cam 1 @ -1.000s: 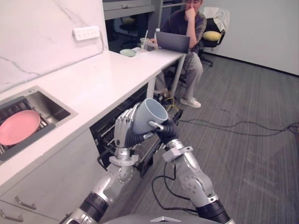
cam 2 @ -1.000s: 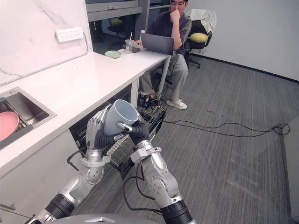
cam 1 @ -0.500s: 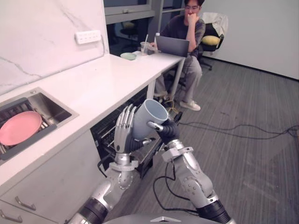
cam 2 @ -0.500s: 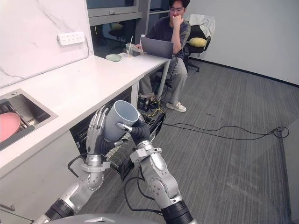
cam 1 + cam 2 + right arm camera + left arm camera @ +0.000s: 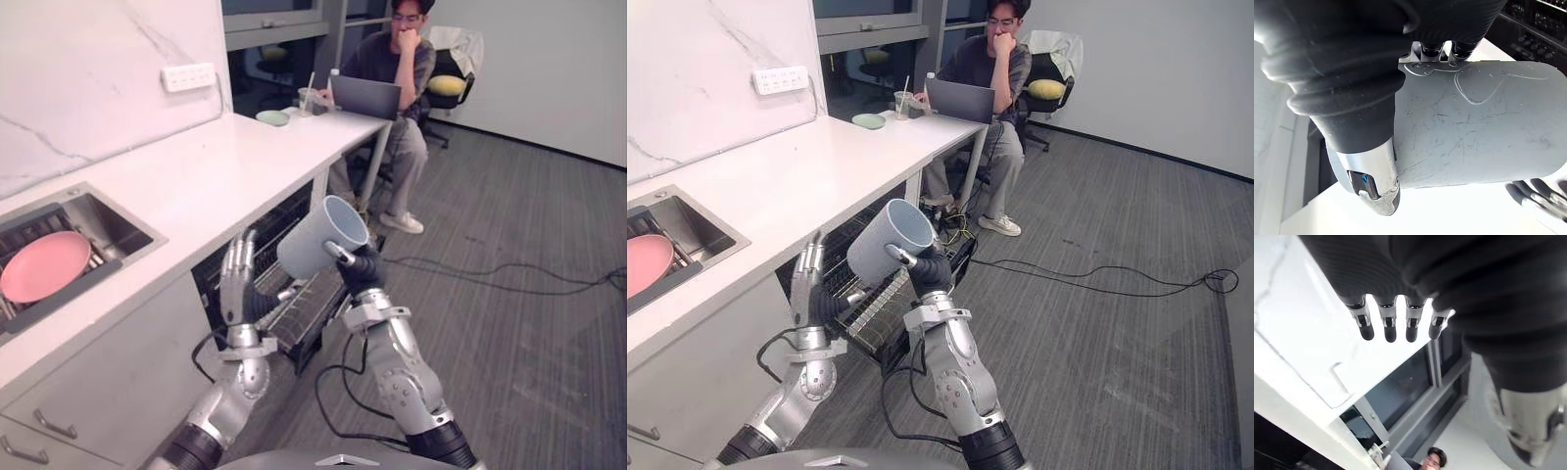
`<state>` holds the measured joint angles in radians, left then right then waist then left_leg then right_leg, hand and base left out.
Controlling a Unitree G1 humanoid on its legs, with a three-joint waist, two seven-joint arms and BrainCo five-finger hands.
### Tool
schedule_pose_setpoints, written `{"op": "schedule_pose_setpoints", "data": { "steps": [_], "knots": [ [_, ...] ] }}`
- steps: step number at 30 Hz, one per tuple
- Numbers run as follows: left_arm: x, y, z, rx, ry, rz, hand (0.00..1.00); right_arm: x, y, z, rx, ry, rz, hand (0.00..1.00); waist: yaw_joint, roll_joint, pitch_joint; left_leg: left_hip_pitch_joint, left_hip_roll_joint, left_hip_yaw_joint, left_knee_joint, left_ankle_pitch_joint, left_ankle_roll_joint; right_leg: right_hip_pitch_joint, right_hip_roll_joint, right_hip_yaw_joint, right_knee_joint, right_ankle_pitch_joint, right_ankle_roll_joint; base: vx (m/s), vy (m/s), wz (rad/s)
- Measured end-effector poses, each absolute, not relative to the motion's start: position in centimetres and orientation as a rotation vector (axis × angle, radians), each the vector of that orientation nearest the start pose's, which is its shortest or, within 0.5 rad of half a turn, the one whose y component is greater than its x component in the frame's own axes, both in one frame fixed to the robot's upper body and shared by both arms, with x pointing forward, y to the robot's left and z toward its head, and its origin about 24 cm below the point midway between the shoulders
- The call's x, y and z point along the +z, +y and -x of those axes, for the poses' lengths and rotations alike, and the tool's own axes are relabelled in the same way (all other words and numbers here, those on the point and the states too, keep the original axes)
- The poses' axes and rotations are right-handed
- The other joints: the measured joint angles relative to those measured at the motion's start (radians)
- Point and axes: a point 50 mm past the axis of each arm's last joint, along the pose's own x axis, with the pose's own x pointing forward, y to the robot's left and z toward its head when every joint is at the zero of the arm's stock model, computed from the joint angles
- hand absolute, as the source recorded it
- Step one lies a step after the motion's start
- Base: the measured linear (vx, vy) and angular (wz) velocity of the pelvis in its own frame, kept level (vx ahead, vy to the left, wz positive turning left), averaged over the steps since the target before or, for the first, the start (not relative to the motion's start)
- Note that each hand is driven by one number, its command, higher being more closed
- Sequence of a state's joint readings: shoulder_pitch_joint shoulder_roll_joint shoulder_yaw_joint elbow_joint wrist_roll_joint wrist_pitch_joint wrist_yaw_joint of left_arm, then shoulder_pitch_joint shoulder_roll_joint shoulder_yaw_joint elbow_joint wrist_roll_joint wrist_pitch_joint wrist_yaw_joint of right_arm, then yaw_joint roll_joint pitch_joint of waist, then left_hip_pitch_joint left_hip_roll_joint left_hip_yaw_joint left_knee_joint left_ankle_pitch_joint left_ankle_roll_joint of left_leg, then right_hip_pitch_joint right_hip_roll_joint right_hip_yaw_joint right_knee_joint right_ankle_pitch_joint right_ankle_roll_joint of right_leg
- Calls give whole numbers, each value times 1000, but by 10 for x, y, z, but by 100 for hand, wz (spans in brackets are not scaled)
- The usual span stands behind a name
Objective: Walk over to the sink, pick up the cup, carry it to the dishwasher, place the cup inside the dishwasher, then close the dishwasher door
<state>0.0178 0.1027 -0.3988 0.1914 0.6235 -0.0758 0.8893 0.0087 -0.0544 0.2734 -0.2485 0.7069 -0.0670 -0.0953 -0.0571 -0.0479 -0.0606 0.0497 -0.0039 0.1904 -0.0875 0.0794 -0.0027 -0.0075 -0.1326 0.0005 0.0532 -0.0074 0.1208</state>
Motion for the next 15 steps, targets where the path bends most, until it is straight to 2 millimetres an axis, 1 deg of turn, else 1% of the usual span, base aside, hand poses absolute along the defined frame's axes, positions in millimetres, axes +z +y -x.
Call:
{"op": "schedule_pose_setpoints", "data": {
  "steps": [1,3,4,5,7,8,9,10,11,12,13,14,15],
  "knots": [
    [12,119,-223,433,-209,-622,0,93,-106,-240,187,-154,-692,100,2,0,0,3,0,-10,0,1,1,9,-2,-11,-1,-1,-2,8,-4,21],
    [-1,135,-219,496,-95,-579,0,87,-117,-242,130,-145,-664,100,4,0,0,3,0,-28,0,5,0,20,-3,-27,-1,-3,-3,2,-6,29],
    [-12,144,-213,519,-16,-563,0,80,-126,-244,86,-127,-630,100,10,0,0,2,0,-40,0,8,0,25,-4,-42,-1,-5,-4,-8,-8,29],
    [-18,148,-210,524,22,-558,0,76,-131,-245,64,-116,-604,100,15,0,1,-1,3,-48,0,9,-1,27,-5,-47,-2,-5,-5,-13,-9,38],
    [-39,162,-194,515,154,-568,0,56,-157,-251,-23,-54,-458,100,39,-4,5,-22,2,-90,0,22,-1,38,-7,-90,-17,-2,-7,-24,-7,52],
    [-44,165,-189,511,182,-572,0,52,-163,-255,-41,-37,-420,100,45,-5,7,-32,2,-102,0,26,-1,36,-8,-100,-19,-2,-6,-47,0,55],
    [-52,171,-181,494,234,-578,0,48,-175,-266,-72,-13,-350,100,58,-6,21,-54,3,-119,0,36,-2,29,-9,-121,-26,2,-10,-94,4,48],
    [-58,178,-176,483,280,-577,0,52,-184,-281,-88,-13,-279,100,71,-5,46,-85,6,-139,0,41,-3,18,-3,-130,-31,8,-15,-143,-2,44],
    [-60,182,-175,477,298,-578,0,56,-188,-290,-92,-22,-245,100,78,-4,61,-102,9,-146,0,44,-8,8,0,-136,-33,11,-20,-179,-14,42],
    [-64,188,-174,472,330,-569,0,71,-194,-310,-99,-54,-175,100,90,-1,101,-139,14,-167,1,50,-16,-15,6,-158,-40,19,-31,-191,-31,47],
    [-65,194,-175,474,353,-549,0,92,-200,-331,-105,-91,-115,100,101,2,147,-177,19,-189,1,54,-23,-39,13,-181,-49,24,-39,-150,-32,51],
    [-66,197,-175,469,362,-543,0,103,-204,-340,-110,-109,-90,100,108,4,170,-193,20,-198,1,55,-27,-53,17,-188,-53,28,-44,-144,-38,55],
    [-67,199,-177,451,373,-531,0,125,-216,-356,-131,-141,-47,100,123,10,221,-231,22,-214,1,64,-38,-77,18,-212,-65,42,-50,-131,-39,47]
  ]
}}
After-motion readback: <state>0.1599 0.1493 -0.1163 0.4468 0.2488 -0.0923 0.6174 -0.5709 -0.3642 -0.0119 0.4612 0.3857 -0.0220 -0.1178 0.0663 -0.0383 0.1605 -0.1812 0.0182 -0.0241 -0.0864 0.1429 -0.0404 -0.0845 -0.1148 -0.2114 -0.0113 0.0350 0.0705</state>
